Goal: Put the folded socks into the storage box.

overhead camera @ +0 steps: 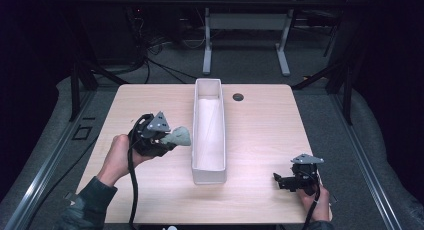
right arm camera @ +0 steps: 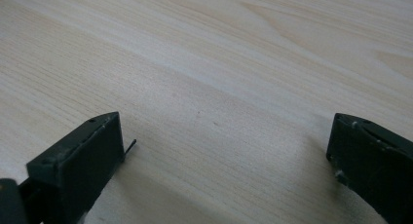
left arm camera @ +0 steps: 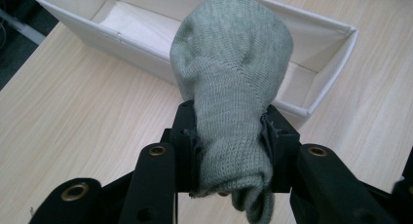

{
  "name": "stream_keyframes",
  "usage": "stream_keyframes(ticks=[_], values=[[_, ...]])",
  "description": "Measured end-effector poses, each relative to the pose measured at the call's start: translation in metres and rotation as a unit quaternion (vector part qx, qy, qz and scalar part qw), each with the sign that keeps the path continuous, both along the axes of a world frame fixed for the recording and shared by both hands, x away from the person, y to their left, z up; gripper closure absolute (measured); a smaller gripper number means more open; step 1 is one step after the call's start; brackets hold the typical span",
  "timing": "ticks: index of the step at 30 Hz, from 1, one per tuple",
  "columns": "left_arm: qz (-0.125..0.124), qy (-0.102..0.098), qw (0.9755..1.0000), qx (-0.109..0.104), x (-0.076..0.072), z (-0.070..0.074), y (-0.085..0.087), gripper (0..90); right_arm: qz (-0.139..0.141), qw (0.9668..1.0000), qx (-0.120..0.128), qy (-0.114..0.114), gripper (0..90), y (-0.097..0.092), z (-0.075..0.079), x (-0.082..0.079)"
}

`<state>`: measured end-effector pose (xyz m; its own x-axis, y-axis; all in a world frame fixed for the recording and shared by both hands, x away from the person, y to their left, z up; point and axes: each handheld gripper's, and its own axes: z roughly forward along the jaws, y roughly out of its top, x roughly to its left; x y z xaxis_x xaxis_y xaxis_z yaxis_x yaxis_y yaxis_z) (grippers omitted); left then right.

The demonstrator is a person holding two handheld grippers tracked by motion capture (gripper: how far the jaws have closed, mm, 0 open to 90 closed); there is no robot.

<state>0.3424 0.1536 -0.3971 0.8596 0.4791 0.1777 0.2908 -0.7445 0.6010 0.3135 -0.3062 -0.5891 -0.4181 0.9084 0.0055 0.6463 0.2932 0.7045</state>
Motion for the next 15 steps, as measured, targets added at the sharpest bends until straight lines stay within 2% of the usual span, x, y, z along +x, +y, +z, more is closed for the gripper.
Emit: stream_keyframes(ticks=[15], values=[[-0.017,0.000,0.9998,0.006,0.005,0.002,-0.020,65.1,0.000,1.0000,0.000,0.000,0.0,0.000,0.000,0.000]])
